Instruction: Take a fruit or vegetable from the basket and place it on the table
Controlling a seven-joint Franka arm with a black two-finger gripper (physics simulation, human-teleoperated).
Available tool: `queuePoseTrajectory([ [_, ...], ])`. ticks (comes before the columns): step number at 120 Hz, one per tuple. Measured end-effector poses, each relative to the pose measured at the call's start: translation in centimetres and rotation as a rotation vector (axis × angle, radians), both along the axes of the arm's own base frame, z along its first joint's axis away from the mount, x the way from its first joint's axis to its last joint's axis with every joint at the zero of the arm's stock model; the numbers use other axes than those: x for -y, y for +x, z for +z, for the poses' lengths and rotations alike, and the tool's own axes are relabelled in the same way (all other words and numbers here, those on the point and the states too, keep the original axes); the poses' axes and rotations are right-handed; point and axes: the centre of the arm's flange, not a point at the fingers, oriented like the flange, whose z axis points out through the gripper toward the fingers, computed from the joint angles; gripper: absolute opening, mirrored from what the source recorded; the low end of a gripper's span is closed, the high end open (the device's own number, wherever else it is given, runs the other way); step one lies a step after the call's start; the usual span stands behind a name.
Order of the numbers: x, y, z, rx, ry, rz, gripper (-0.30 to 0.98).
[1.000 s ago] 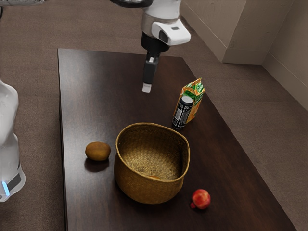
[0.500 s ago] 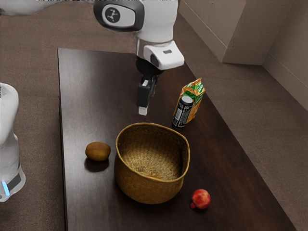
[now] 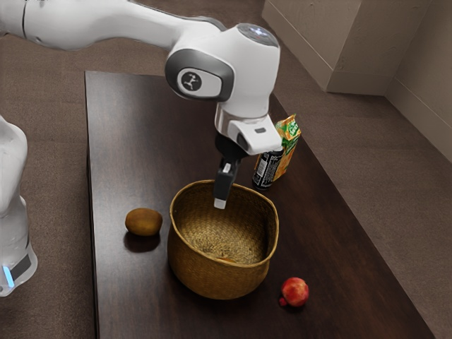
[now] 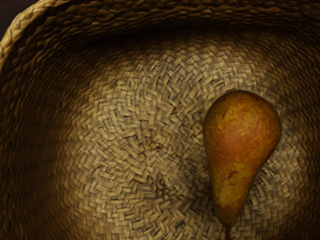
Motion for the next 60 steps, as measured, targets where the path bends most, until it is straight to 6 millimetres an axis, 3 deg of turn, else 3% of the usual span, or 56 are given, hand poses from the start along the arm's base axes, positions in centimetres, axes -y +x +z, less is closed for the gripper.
queuePoseTrajectory([
  [14,0.9,-0.1,-2.0,0.004,0.001,-0.015,0.69],
  [60,2.0,-0.2,-5.1,0.023,-0.007,-0.035,0.69],
])
